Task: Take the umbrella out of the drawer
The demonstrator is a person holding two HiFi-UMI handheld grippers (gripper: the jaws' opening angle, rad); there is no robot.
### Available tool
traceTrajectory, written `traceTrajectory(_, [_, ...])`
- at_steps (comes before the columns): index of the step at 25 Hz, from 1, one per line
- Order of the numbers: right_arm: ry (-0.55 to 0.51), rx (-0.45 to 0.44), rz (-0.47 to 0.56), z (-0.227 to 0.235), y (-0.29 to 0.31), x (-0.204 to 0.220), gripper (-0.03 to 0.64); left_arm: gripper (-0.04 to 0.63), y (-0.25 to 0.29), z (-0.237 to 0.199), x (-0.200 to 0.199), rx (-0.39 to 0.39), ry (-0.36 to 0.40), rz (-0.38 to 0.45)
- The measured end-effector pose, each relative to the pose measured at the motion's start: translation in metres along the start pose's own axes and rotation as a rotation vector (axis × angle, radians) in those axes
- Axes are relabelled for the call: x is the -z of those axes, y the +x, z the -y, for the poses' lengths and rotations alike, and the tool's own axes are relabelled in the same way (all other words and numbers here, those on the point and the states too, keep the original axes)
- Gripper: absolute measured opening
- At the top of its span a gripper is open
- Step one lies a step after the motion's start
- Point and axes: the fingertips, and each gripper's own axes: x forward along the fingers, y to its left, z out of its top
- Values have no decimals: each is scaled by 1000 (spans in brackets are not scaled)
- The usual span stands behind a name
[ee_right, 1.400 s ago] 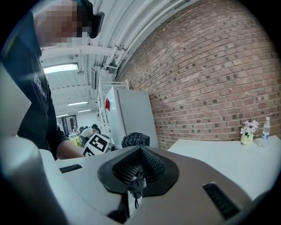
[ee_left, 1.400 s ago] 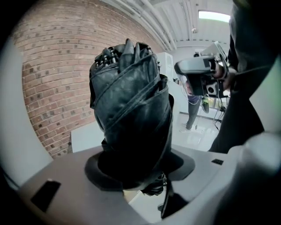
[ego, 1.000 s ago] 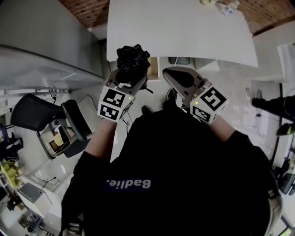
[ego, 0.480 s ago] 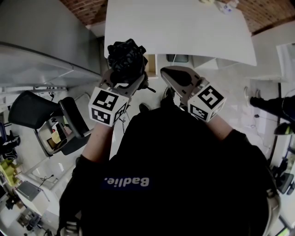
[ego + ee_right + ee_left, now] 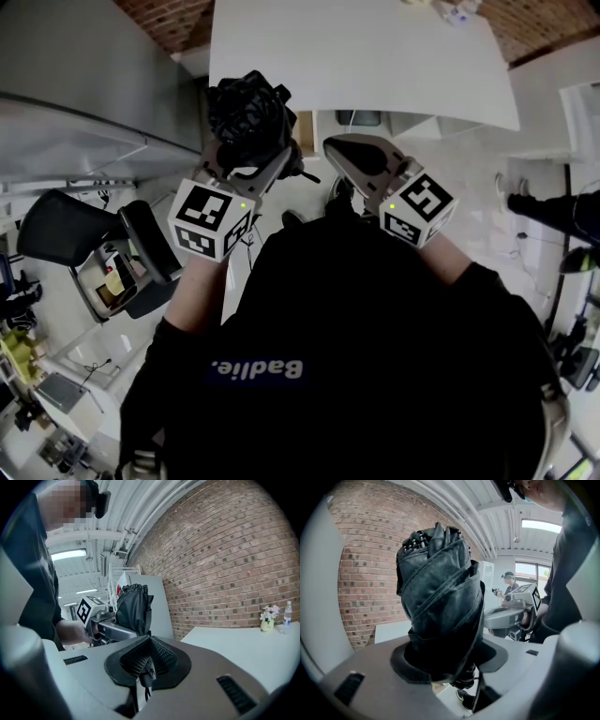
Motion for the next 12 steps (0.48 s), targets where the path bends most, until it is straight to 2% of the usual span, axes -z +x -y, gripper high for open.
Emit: traceTrajectory(12, [4, 23, 17, 0, -5, -2, 26, 238, 0, 4, 3, 15, 0, -3])
